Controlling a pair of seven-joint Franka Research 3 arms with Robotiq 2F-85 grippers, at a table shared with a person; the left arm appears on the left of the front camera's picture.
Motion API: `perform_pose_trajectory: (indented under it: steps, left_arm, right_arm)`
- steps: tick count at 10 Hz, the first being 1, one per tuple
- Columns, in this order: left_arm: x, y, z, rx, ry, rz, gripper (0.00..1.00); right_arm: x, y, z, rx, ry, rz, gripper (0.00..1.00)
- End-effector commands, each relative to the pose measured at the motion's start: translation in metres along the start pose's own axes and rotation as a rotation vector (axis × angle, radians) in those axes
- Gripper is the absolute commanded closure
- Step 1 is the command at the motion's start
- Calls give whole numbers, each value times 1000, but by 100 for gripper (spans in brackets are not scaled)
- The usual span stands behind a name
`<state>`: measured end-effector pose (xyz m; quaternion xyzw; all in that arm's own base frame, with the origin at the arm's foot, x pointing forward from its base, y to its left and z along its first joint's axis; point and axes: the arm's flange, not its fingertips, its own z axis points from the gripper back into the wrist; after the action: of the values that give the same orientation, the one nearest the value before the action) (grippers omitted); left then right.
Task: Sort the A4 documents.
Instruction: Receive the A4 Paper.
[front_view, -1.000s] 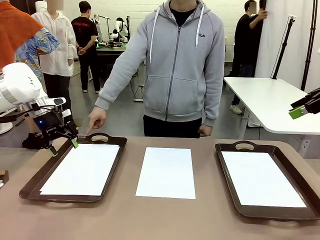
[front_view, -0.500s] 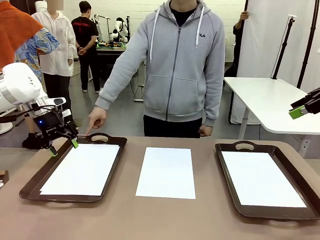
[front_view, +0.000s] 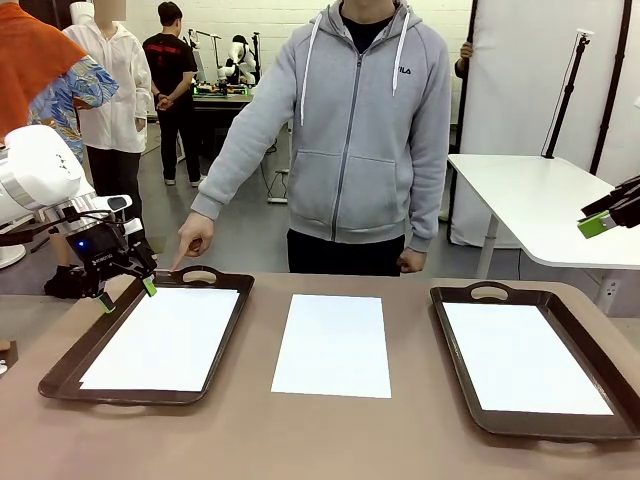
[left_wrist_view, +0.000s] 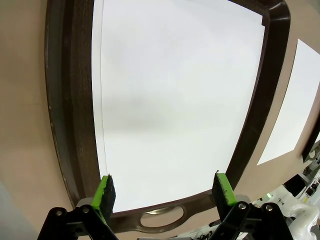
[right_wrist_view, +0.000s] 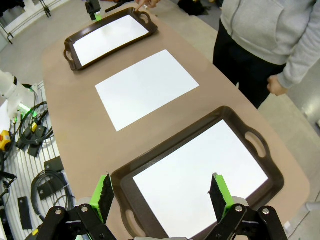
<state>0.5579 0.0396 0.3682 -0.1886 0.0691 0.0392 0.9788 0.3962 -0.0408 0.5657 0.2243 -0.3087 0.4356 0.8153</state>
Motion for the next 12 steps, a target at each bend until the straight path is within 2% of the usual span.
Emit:
perform_pose_trajectory:
  steps: [1, 2, 3, 4, 5, 7, 9, 12]
  left_arm:
    - [-1, 0, 1, 2, 4, -6, 0]
    - [0, 0, 0, 0, 0, 0, 0]
    - [-4, -9, 12, 26, -29, -48, 0]
    - [-23, -20, 31, 40, -93, -144, 0]
    - [-51, -27, 58, 58, -191, -214, 0]
    - [-96, -22, 100, 57, -330, -278, 0]
    - [-143, -16, 139, -13, -493, -377, 0]
    - [-195, -21, 184, -101, -776, -607, 0]
  right_arm:
    - [0, 0, 0, 4, -4, -2, 0]
    - [0, 0, 0, 4, -4, -2, 0]
    - [0, 0, 0, 4, -4, -2, 0]
    - [0, 0, 0, 4, -4, -2, 0]
    - [0, 0, 0, 4, -4, -2, 0]
    - [0, 0, 0, 4, -4, -2, 0]
    - [0, 0, 0, 4, -4, -2, 0]
    - [0, 0, 0, 4, -4, -2, 0]
